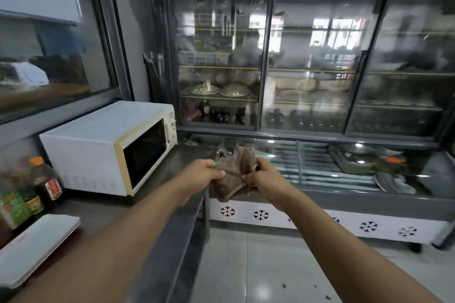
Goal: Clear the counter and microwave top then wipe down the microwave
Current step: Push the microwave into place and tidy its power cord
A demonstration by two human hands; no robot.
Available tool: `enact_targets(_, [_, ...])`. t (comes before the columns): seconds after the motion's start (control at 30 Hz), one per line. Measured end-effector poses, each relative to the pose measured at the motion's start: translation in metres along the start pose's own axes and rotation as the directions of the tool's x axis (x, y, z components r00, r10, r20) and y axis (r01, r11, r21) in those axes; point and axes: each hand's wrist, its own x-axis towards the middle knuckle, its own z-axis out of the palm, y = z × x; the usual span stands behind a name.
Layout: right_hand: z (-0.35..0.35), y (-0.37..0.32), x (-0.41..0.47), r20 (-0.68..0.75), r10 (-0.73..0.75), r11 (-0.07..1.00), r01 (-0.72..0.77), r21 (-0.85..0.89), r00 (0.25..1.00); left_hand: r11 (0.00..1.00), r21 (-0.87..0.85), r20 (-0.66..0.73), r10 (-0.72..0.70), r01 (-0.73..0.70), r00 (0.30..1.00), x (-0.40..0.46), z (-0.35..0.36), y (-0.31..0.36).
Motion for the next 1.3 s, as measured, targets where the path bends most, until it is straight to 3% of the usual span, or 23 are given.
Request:
enact_targets(0.1, [-0.047,0.015,0.011,-0.001,0.013,0.999,-0.013,-0.029,1.0,0.993,-0.11,-0.024,-0.035,0.032,0.999,0.019,0.04,0.023])
enact_targets(0.17, [-0.077,0.021,0.015,-0.033,-0.001,0.99,-0.003,-0.141,0.999,0.989,-0.144,-0.067,-0.053,0.043,0.996,0.032,0.063,0.037])
enact_targets(0.27, [-0.12,0.026,0.021,-0.085,-0.079,0.935,0.044,-0.353,0.993,0.992,-0.115,-0.131,-0.058,0.043,0.99,0.051,0.091,0.054])
enact_targets(0.33, [-0.145,0.027,0.028,-0.09,-0.131,0.918,0.086,-0.387,0.987,0.999,-0.027,-0.143,-0.03,0.026,0.989,0.062,0.103,0.065])
enact_targets(0.5, [-0.186,0.032,0.069,-0.034,-0.071,0.968,0.06,-0.244,0.997,1.0,0.001,-0.116,0.003,-0.003,0.993,0.092,0.121,0.092])
enact_targets(0.63, [-0.195,0.043,0.108,0.075,0.09,0.996,-0.089,-0.013,0.993,1.0,-0.008,-0.071,0.017,-0.018,0.997,0.133,0.128,0.097])
enact_targets(0.73, [-0.203,0.057,0.144,0.216,0.222,0.948,-0.262,0.18,0.951,0.999,-0.047,-0.062,0.024,-0.027,0.998,0.174,0.133,0.095])
enact_targets(0.83, [-0.211,0.071,0.187,0.341,0.257,0.869,-0.371,0.327,0.904,0.995,-0.103,-0.077,0.004,-0.012,0.997,0.225,0.135,0.086])
enact_targets(1.07, [-0.231,0.075,0.305,0.388,0.249,0.919,-0.343,0.195,0.887,0.958,-0.238,-0.127,-0.19,0.156,0.973,0.339,0.115,0.052])
enact_targets(1.3, [-0.222,0.072,0.397,0.355,0.229,0.969,-0.245,0.002,0.906,0.93,-0.158,-0.123,-0.351,0.331,0.928,0.406,0.097,0.018])
